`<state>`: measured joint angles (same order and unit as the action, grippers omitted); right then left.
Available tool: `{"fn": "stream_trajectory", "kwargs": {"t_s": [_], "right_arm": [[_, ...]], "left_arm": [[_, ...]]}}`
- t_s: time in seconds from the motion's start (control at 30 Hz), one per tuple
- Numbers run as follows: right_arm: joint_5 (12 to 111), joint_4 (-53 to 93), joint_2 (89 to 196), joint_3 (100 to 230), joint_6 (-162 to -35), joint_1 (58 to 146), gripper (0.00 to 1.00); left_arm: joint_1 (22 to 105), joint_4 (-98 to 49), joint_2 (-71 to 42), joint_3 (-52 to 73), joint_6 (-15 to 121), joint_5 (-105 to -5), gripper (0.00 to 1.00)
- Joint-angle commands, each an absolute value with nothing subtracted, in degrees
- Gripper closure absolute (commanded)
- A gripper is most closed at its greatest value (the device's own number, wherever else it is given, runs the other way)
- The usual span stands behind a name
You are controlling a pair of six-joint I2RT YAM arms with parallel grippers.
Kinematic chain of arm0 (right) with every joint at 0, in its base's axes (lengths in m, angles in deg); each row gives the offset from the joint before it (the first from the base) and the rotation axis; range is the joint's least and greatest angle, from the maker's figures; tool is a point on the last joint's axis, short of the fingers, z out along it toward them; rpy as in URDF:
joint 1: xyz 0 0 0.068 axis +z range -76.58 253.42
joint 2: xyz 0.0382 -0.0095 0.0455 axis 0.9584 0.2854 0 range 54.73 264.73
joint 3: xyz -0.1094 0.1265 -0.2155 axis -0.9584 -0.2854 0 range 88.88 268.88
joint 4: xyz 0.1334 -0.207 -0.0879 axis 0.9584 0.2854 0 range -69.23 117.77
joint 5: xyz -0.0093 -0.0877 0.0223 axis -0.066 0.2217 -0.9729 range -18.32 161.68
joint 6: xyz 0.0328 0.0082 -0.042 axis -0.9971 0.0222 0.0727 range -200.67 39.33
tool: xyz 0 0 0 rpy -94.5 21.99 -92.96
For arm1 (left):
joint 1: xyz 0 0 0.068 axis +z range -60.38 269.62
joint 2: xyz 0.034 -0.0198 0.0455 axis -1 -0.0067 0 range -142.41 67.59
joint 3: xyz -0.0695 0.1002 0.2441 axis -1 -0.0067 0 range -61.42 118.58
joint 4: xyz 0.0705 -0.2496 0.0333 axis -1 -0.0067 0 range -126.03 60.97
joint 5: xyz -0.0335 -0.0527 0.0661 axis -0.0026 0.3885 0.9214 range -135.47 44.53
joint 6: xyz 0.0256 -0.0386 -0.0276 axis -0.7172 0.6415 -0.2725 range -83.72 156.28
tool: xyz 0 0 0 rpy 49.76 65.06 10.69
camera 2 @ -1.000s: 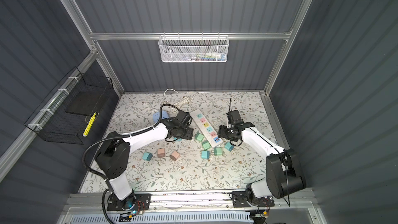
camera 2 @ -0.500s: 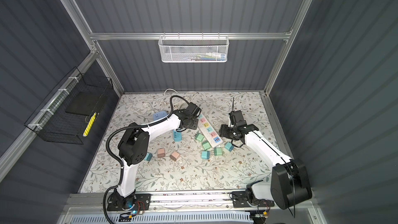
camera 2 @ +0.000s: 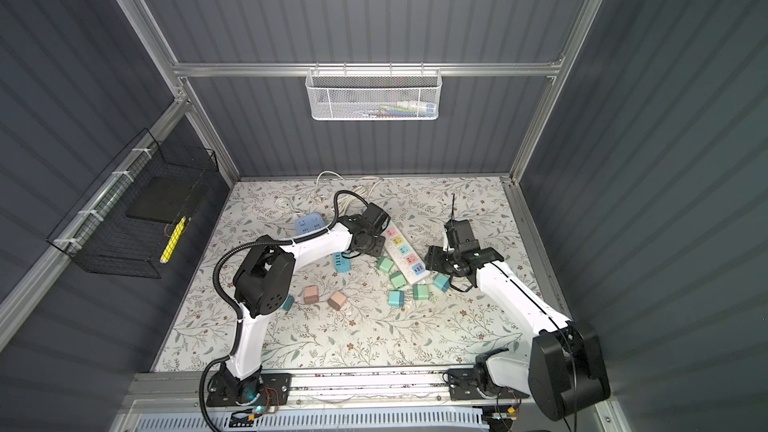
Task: Insert the plug
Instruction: 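Lower the left gripper onto a mint-green plug beside the white strip and grasp it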
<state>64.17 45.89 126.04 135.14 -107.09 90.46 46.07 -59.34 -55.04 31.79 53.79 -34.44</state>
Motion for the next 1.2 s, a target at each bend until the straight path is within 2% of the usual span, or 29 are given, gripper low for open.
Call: {"fn": "stream_trajectory", "kwargs": {"t_s": [0.0, 1.17], "right_arm": [[64.1, 46.2, 124.7, 134.3, -106.8, 90.7, 0.35], [65.8, 49.3, 124.3, 139.9, -103.6, 89.4, 0.30]], "left_arm": [[45.4, -59.1, -56.3, 30.4, 52.5, -35.4, 0.58], [38.1, -61.1, -38.9, 9.3, 56.7, -36.2, 0.67]]}}
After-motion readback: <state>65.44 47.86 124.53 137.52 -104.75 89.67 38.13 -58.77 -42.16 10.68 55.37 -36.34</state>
